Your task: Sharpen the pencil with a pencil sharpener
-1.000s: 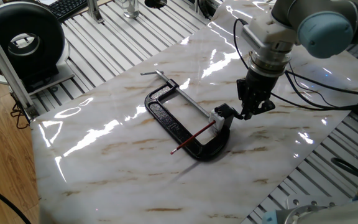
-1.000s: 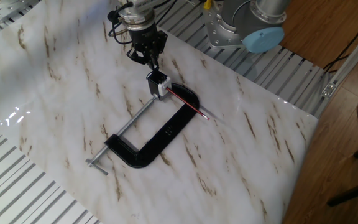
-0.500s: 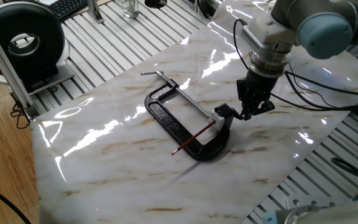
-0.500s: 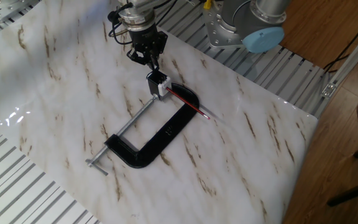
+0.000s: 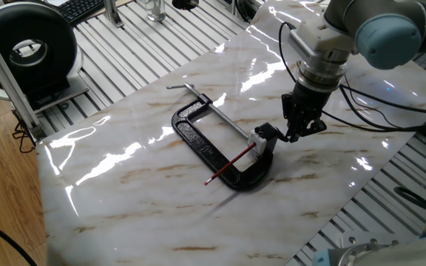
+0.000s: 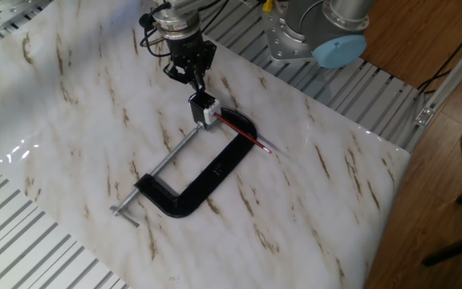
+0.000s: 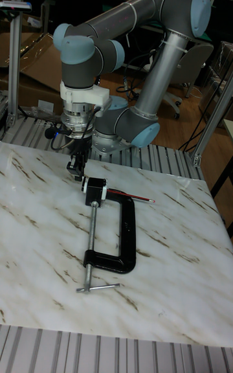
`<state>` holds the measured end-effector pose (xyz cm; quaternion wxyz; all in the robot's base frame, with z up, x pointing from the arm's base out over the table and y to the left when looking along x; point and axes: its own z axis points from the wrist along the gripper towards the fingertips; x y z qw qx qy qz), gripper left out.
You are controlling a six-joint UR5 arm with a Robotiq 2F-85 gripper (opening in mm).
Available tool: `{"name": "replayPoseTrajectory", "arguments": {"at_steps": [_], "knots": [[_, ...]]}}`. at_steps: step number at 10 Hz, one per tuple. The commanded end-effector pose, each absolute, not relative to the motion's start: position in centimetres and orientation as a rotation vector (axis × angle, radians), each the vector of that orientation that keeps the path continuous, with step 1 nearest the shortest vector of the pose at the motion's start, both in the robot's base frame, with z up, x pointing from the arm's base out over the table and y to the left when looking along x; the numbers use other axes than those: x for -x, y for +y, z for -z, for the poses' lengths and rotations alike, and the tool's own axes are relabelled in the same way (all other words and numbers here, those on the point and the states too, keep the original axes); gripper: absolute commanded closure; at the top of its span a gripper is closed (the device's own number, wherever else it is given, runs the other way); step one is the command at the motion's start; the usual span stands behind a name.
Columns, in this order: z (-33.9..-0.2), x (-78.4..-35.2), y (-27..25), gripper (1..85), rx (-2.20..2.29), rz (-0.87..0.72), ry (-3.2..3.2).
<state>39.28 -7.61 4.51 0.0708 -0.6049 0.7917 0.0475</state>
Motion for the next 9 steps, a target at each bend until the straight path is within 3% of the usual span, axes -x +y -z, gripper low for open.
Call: {"name": "replayPoseTrajectory", "arguments": {"at_steps": [1,9], "knots": [[-4.6,-39.5,-7.5,84.7,1.809,-0.146,2.377],[-4.9,-42.0,-7.8,84.7,1.751,-0.047,2.336]]}}
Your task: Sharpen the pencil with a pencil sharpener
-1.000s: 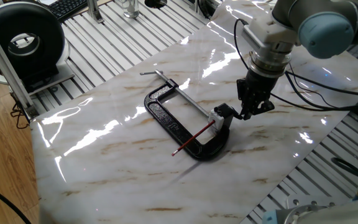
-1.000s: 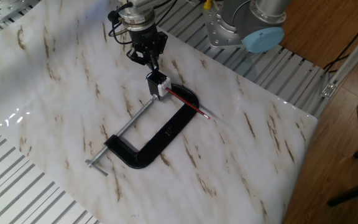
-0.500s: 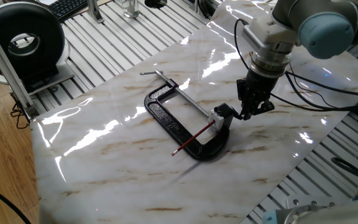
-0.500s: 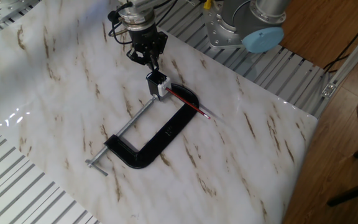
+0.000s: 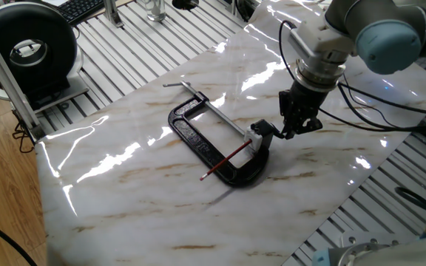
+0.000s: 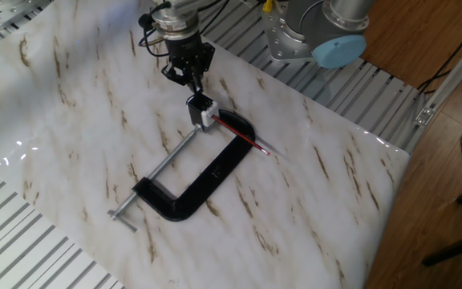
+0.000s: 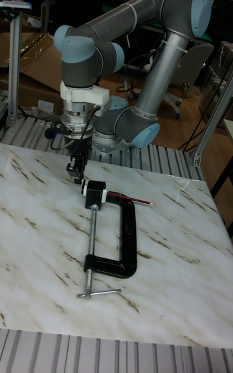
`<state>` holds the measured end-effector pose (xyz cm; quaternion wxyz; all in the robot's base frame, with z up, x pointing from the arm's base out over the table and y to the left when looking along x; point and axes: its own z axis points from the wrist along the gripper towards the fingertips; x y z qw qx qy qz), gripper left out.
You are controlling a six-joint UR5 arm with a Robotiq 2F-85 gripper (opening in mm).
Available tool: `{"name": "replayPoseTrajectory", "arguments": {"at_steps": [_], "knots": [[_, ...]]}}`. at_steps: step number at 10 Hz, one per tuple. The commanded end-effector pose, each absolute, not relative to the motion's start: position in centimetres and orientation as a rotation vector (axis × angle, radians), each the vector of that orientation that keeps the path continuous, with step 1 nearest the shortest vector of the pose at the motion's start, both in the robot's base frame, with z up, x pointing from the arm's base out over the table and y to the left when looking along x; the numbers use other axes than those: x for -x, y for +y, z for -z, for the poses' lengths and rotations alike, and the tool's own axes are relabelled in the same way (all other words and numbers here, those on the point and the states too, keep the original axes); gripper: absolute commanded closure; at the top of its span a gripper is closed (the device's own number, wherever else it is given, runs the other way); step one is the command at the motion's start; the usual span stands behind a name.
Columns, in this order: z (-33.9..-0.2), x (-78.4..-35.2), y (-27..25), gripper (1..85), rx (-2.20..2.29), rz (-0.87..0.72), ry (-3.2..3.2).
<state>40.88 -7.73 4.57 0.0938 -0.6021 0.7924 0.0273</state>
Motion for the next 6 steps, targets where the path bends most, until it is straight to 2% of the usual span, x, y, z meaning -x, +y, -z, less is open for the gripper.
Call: {"name": "replayPoseTrajectory", "arguments": {"at_steps": [1,6], "knots": [[-4.8,-42.0,-7.9,84.7,1.744,-0.043,2.345],[-5.7,-40.9,-7.2,84.7,1.733,-0.052,2.381]]}}
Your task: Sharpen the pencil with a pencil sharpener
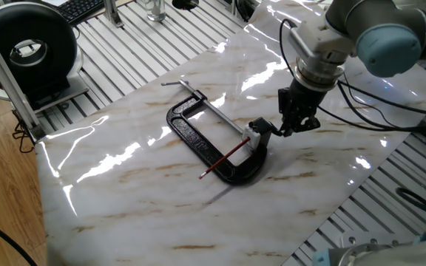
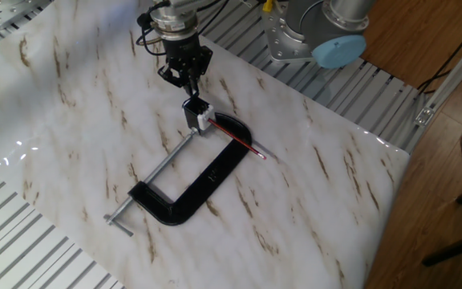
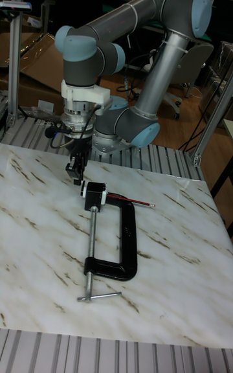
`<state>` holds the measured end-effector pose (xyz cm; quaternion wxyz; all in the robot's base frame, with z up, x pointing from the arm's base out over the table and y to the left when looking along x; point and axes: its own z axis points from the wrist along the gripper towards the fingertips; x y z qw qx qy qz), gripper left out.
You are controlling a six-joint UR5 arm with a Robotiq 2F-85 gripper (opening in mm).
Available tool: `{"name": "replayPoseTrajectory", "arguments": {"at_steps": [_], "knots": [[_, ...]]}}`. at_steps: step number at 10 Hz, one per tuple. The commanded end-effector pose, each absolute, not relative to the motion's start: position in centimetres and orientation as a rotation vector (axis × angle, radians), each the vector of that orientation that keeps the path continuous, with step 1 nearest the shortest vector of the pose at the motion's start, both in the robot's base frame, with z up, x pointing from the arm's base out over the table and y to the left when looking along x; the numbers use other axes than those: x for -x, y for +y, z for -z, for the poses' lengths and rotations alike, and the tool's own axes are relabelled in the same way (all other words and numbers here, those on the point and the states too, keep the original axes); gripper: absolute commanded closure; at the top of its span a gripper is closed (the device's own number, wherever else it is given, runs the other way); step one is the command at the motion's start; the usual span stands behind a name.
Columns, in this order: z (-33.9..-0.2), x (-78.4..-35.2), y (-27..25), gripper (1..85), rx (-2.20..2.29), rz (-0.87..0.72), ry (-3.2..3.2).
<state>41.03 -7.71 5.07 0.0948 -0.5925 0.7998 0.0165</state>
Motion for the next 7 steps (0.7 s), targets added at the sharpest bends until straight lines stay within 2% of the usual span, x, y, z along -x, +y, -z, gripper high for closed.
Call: {"name": "replayPoseTrajectory", "arguments": {"at_steps": [1,7], "knots": [[-5.9,-40.8,-7.1,84.7,1.728,-0.063,2.383],[-8.6,-41.0,-9.2,84.7,1.791,-0.053,2.396]]}}
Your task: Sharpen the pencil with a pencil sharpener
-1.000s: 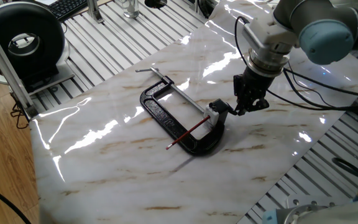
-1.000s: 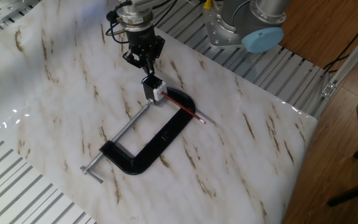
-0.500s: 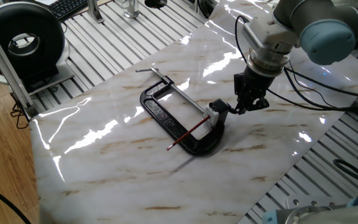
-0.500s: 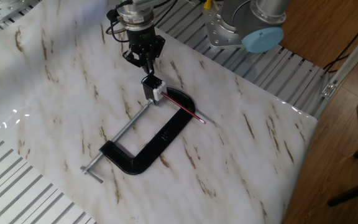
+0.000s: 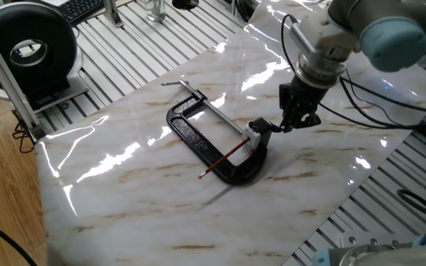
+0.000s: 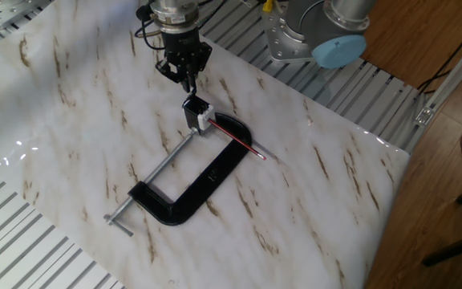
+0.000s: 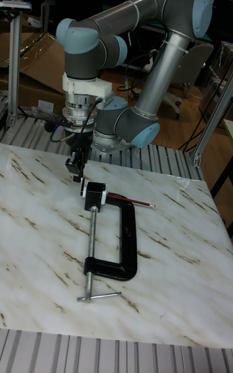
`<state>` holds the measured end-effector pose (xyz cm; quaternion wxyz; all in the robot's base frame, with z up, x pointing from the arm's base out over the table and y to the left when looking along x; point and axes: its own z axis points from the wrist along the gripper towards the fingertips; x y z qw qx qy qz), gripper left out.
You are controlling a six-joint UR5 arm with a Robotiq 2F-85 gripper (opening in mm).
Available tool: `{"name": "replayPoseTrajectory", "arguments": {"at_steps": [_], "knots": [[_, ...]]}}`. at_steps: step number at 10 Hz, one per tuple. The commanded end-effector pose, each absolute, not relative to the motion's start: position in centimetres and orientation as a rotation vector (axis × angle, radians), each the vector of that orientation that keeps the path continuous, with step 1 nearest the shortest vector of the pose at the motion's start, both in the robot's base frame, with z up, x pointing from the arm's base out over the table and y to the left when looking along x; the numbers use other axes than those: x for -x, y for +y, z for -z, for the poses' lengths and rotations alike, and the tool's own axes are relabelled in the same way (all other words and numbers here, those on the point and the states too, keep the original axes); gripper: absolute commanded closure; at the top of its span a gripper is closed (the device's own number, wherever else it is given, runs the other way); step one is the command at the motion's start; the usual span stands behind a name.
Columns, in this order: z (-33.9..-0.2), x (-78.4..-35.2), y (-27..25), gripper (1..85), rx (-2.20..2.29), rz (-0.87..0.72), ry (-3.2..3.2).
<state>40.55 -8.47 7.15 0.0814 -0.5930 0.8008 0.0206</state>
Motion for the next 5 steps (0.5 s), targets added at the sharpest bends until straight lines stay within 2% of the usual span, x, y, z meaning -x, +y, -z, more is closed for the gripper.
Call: {"name": "replayPoseTrajectory", "arguments": {"at_steps": [1,5], "knots": [[-9.1,-41.3,-8.6,84.7,1.794,-0.035,2.402],[-9.5,-42.0,-6.3,84.7,1.775,-0.090,2.416]]}}
